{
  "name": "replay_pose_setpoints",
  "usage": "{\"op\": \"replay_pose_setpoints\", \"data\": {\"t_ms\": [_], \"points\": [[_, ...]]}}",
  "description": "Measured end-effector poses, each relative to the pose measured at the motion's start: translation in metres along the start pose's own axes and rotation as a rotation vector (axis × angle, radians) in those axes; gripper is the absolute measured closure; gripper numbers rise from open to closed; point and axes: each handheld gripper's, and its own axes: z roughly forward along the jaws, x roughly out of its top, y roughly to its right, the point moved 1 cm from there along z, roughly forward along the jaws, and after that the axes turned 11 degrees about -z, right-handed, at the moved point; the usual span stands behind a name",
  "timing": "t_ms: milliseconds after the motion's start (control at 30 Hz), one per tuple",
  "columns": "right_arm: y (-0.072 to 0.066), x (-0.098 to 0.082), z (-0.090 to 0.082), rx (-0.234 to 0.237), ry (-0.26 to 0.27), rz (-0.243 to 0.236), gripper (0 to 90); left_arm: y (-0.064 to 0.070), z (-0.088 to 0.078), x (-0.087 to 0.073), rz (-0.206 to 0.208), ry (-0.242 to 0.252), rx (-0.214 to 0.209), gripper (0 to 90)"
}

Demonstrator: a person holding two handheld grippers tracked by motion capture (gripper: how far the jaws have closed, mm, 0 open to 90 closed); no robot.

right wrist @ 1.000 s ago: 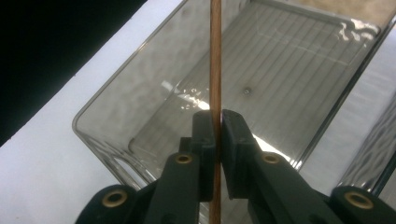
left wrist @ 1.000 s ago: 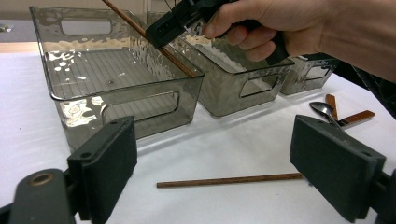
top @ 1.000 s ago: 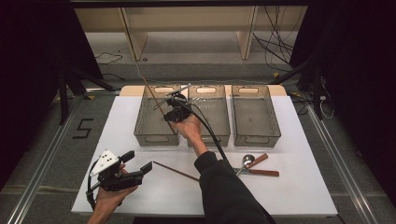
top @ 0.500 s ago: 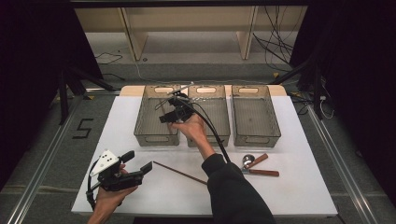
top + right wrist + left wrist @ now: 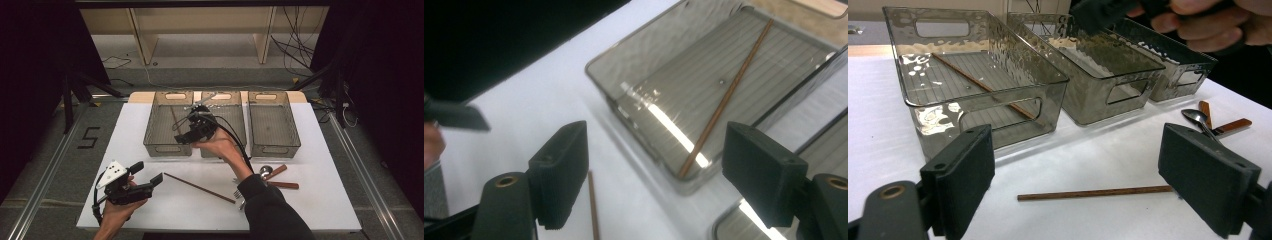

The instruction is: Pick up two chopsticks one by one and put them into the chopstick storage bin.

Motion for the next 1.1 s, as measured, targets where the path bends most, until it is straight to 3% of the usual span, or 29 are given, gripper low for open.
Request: {"op": "replay_pose_setpoints", "data": {"t_ms": [467, 800, 1100], "points": [[-0.024, -0.035, -0.022, 0.032, -0.071, -0.08, 25.1, -0.001, 0.0, 0.0, -0.002, -0.002, 0.002, 14.1], [-0.037, -0.062, -0.021, 0.059, -0.14, -0.087, 24.3, -0.001, 0.0, 0.0, -0.006, -0.002, 0.003, 14.1], [-0.051, -0.088, -0.018, 0.064, -0.244, -0.112, 29.2, 0.0, 0.001, -0.001, -0.003, -0.005, 0.003, 14.1]]}}
